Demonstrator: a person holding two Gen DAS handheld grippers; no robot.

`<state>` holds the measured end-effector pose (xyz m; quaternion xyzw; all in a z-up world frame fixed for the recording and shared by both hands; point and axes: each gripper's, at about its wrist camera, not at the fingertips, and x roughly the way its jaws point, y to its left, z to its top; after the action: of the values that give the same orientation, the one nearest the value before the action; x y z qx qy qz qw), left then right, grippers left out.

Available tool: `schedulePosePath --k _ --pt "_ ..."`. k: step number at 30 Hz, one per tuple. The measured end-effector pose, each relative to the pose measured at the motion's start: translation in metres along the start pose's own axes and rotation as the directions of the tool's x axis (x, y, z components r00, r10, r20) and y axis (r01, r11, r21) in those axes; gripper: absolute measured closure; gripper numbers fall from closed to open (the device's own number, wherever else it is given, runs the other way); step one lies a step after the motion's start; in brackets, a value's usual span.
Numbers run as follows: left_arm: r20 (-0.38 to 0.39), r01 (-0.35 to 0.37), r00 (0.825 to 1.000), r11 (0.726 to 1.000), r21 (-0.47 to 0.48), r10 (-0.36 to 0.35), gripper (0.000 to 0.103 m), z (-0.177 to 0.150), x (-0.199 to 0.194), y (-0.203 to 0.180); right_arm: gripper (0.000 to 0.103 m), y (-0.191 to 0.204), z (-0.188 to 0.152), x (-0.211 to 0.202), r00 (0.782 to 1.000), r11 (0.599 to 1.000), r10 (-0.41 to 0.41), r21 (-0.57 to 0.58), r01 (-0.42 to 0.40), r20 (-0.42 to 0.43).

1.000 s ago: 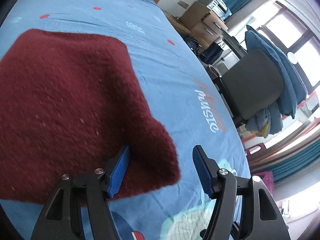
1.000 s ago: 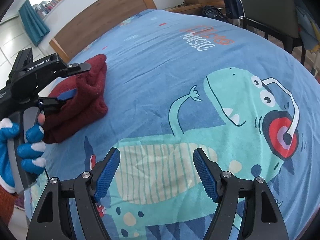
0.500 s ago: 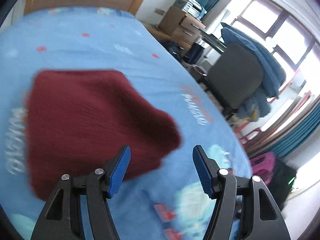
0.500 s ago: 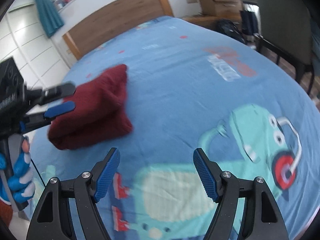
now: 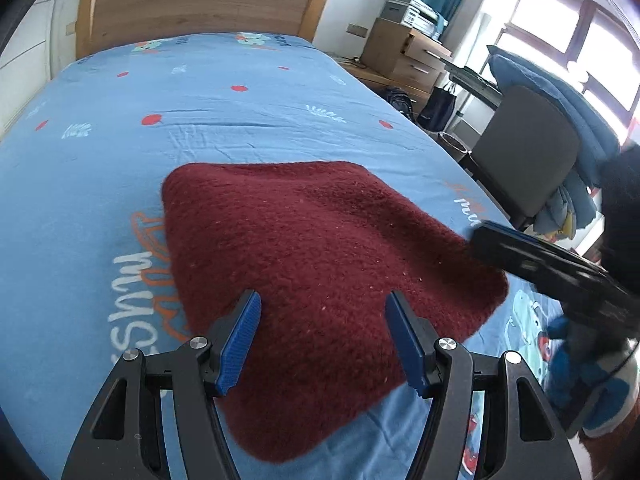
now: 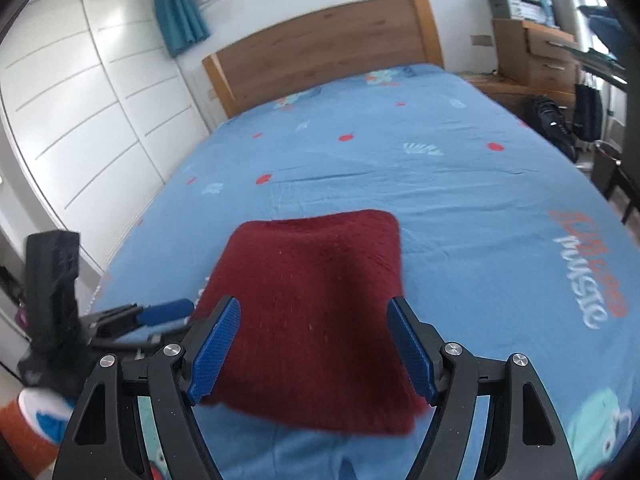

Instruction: Fold small clothes

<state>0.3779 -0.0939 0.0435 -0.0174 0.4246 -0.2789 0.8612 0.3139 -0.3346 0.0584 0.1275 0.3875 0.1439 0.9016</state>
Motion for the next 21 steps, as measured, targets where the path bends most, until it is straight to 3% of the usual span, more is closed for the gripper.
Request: schedulePosePath --k 2,5,11,14,21 --pt "-0.012 0.003 1.0 0.999 0.032 -0.003 0.044 -0.004 0.008 -0.002 0.026 -0.01 -0.002 0.022 0.999 0.999 0.024 0.03 -0.023 -0.035" --pt "-0.038 0.033 0.999 0.998 0.058 -0.03 0.044 -0.017 0.018 -0.005 0.026 -0.029 -0.015 0.045 0.994 0.998 -0.036 0.046 0.04 -0.1" --pt "-0.052 0.021 0.999 0.989 0.147 -0.014 0.043 -0.064 0.021 -0.03 0.026 -0.032 -0.052 0.043 0.99 0.998 -0.056 -0.005 0.056 -0.126" --pt "-0.047 0.035 0.998 0.991 0.126 -0.03 0.043 -0.069 0.019 -0.032 0.026 -0.039 -0.059 0.041 0.989 0.999 -0.049 0.003 0.05 -0.139" --pt "-0.059 0.055 0.997 0.998 0.022 -0.054 0.041 -0.04 0.019 -0.02 0.026 -0.05 -0.043 0.045 0.982 0.998 -0.048 0.02 0.053 -0.183"
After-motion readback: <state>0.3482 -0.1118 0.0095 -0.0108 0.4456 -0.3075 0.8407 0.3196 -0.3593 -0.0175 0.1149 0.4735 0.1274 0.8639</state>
